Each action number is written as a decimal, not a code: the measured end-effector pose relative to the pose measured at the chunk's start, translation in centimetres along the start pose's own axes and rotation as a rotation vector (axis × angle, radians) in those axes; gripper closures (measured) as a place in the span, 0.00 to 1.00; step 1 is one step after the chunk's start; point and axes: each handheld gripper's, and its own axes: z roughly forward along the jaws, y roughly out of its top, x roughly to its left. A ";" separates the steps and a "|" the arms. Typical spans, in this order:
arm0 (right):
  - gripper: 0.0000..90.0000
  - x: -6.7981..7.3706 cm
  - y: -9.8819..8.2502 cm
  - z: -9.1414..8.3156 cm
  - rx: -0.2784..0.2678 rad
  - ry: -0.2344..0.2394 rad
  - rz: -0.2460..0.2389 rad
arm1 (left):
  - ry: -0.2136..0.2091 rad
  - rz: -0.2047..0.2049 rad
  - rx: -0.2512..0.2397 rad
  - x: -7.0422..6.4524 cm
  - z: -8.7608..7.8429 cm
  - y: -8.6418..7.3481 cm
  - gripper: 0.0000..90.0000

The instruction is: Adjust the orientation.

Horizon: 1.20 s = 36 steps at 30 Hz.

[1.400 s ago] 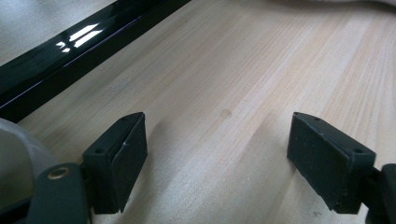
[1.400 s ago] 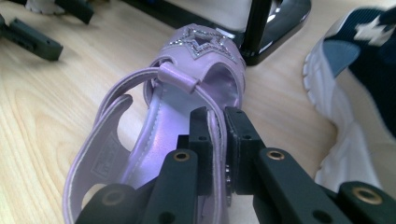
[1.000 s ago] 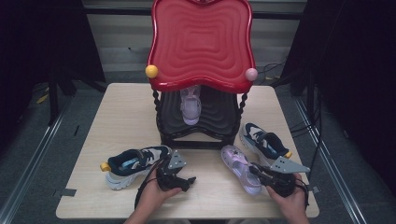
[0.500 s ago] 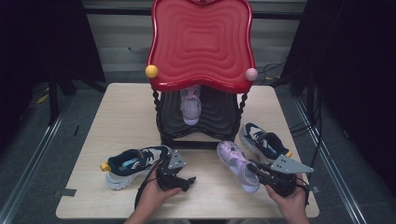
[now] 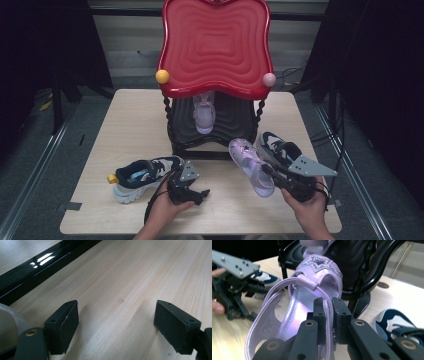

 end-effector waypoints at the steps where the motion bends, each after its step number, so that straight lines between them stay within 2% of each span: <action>1: 0.91 0.0 0.3 0.1 -0.004 -0.003 -0.004 | 0.000 -0.001 0.000 0.0 0.0 0.0 0.22; 9: 0.91 0.3 2.2 0.8 -0.027 -0.032 0.002 | 0.000 0.000 0.000 0.0 0.0 0.0 0.22; 18: 0.91 0.5 3.9 2.8 -0.028 -0.094 0.021 | 0.002 -0.001 0.004 0.0 0.0 0.0 0.22; 21: 0.91 0.8 4.5 3.7 -0.020 -0.131 0.022 | 0.002 -0.001 0.004 0.0 0.0 0.0 0.22; 32: 0.91 1.2 5.7 5.7 -0.014 -0.218 0.053 | 0.001 0.000 0.004 0.0 0.0 0.0 0.22; 36: 0.91 1.2 5.9 6.6 -0.021 -0.225 0.056 | 0.001 0.000 0.004 0.0 0.0 0.0 0.22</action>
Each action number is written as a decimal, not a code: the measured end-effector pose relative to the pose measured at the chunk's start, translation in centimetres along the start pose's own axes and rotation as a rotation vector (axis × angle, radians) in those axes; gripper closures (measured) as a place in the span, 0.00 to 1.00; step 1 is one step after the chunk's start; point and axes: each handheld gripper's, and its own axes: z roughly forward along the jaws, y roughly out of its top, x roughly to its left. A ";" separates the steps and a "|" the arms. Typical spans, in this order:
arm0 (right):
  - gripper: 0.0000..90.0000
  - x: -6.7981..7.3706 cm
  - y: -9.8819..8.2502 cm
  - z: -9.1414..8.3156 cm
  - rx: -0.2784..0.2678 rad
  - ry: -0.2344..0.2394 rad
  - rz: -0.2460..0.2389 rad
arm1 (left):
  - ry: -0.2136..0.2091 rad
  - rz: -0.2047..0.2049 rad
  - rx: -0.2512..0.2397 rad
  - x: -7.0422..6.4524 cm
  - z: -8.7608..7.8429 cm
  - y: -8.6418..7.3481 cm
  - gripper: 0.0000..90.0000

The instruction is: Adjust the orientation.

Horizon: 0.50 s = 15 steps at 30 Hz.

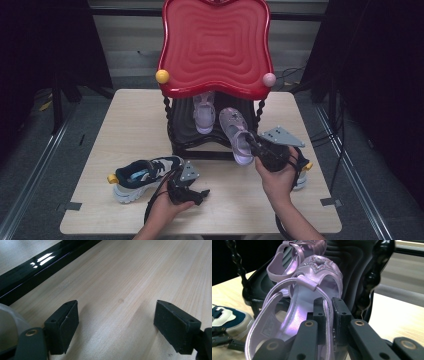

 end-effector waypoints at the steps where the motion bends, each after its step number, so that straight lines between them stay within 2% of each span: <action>1: 0.91 0.2 0.1 0.3 -0.001 -0.012 0.002 | 0.000 0.000 0.000 0.0 0.0 0.0 0.22; 3: 0.91 0.4 0.2 0.6 0.000 -0.018 0.001 | 0.000 0.000 0.000 0.0 0.0 0.0 0.22; 7: 0.91 1.2 0.5 1.3 -0.006 -0.097 0.001 | 0.001 0.000 -0.002 0.0 0.0 0.0 0.22; 10: 0.91 1.4 0.8 1.8 0.002 -0.133 0.020 | 0.000 0.001 0.000 0.0 0.0 0.0 0.22; 15: 0.91 1.5 1.0 2.6 -0.004 -0.168 0.037 | 0.000 0.000 0.000 0.0 0.0 0.0 0.22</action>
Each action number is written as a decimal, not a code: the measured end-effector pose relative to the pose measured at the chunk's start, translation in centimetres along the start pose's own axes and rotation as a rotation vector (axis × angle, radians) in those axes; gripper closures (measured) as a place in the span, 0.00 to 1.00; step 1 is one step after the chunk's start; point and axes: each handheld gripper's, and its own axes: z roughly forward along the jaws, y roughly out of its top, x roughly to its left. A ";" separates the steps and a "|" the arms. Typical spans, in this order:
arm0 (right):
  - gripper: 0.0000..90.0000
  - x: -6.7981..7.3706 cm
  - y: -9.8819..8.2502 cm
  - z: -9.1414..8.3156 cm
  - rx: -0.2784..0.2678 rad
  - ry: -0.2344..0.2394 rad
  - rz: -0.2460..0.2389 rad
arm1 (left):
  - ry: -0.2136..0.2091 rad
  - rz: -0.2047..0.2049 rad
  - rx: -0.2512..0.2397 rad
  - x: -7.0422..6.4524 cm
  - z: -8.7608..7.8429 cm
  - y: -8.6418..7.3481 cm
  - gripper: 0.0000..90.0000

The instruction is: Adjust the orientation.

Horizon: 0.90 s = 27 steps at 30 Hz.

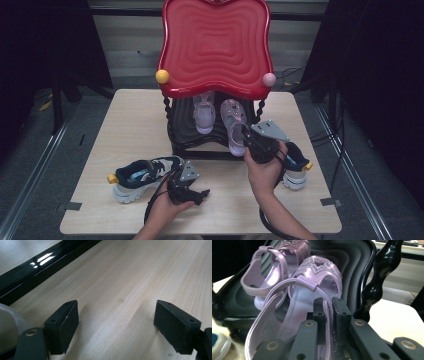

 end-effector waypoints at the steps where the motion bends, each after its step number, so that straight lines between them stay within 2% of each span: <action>1: 0.91 0.0 0.1 0.2 0.001 -0.002 0.001 | 0.002 0.002 0.000 0.0 0.0 0.0 0.22; 4: 0.91 0.1 0.3 0.7 -0.011 -0.026 0.002 | 0.000 -0.012 -0.007 -0.1 0.0 0.0 0.22; 11: 0.91 0.7 0.5 2.3 -0.045 -0.074 0.023 | -0.002 -0.009 -0.013 -0.1 0.1 0.0 0.22; 16: 0.91 1.1 0.6 3.4 -0.042 -0.108 0.035 | -0.001 -0.010 -0.013 -0.1 0.1 0.0 0.22; 19: 0.91 1.5 0.9 4.0 -0.057 -0.140 0.005 | -0.001 -0.010 -0.014 -0.1 0.1 0.0 0.22; 22: 0.91 1.6 1.1 4.7 -0.066 -0.154 0.013 | 0.000 -0.008 -0.014 -0.1 0.1 0.0 0.22; 24: 0.90 1.9 1.2 5.2 -0.073 -0.172 -0.001 | 0.000 -0.008 -0.014 -0.1 0.1 0.0 0.22; 27: 0.90 2.1 1.3 6.2 -0.079 -0.178 0.023 | 0.000 -0.006 -0.013 -0.1 0.1 0.0 0.22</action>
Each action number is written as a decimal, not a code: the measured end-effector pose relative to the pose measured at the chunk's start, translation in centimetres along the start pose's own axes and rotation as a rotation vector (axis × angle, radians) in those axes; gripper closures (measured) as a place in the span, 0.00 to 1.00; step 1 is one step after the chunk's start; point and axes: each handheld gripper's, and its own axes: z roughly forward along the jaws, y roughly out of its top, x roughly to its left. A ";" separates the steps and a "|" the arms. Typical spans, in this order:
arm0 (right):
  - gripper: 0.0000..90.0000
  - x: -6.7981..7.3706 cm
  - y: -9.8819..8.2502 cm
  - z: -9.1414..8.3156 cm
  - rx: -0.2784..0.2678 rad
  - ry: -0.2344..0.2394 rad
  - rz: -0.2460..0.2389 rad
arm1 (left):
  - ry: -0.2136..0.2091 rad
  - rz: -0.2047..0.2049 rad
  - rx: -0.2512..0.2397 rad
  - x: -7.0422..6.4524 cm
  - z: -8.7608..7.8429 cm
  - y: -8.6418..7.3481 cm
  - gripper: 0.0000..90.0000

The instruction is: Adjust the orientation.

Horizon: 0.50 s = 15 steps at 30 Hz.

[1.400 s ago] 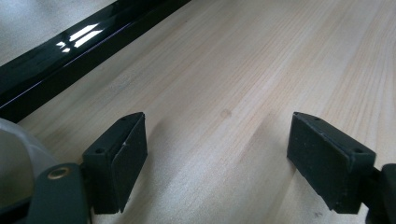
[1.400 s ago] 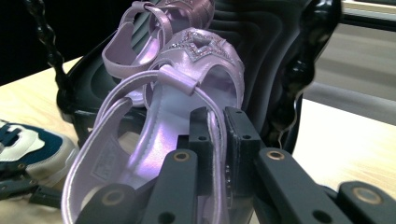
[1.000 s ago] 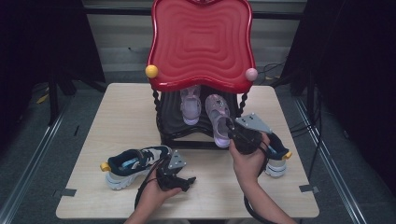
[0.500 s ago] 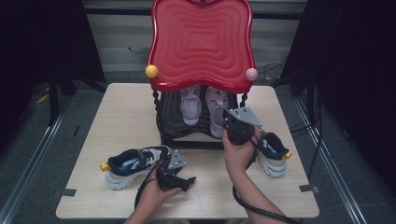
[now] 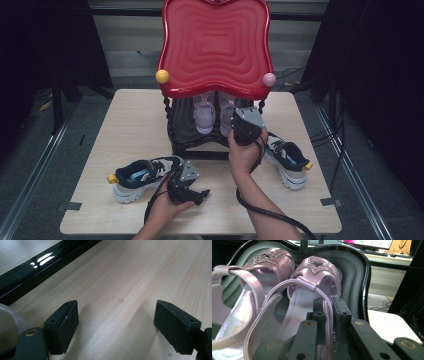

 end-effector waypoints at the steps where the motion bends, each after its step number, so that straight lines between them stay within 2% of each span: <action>1: 0.90 0.1 0.0 0.2 0.001 -0.007 0.001 | 0.000 0.000 0.000 0.0 0.0 0.0 0.22; 7: 0.90 0.7 0.1 1.3 -0.008 -0.010 0.006 | -0.001 0.002 0.000 0.0 0.0 0.0 0.21; 13: 0.88 1.3 -0.4 1.4 -0.011 0.000 -0.009 | -0.003 0.001 0.000 0.0 0.0 0.0 0.21; 15: 0.87 1.2 -0.7 1.4 -0.009 0.017 0.016 | -0.002 0.001 0.000 0.0 0.0 0.0 0.21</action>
